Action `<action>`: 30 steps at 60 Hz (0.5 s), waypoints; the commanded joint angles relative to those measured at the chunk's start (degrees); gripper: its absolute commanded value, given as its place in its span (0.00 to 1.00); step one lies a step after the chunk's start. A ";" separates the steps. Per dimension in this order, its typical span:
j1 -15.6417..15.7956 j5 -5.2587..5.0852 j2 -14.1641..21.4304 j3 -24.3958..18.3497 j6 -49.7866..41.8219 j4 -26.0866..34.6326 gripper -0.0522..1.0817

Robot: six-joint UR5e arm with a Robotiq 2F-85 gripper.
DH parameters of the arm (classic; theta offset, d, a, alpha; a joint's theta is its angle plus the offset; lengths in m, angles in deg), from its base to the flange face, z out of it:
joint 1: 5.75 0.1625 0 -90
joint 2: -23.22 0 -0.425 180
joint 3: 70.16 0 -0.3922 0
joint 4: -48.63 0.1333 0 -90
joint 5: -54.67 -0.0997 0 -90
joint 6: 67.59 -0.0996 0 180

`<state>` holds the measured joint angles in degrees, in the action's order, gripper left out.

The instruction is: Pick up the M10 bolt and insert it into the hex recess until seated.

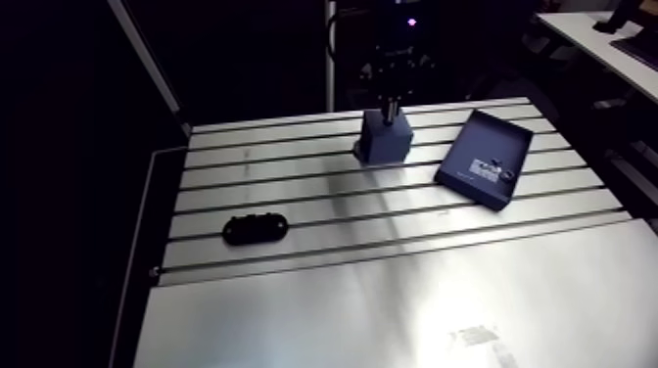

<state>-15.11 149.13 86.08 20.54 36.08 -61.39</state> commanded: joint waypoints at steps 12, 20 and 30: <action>-0.14 0.06 -0.16 -0.04 0.45 -0.33 1.00; -0.22 0.15 -0.32 -0.11 0.52 -0.49 1.00; -0.14 0.15 -0.42 -0.22 0.53 -0.58 1.00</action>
<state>-15.29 149.23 85.81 20.41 36.55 -61.82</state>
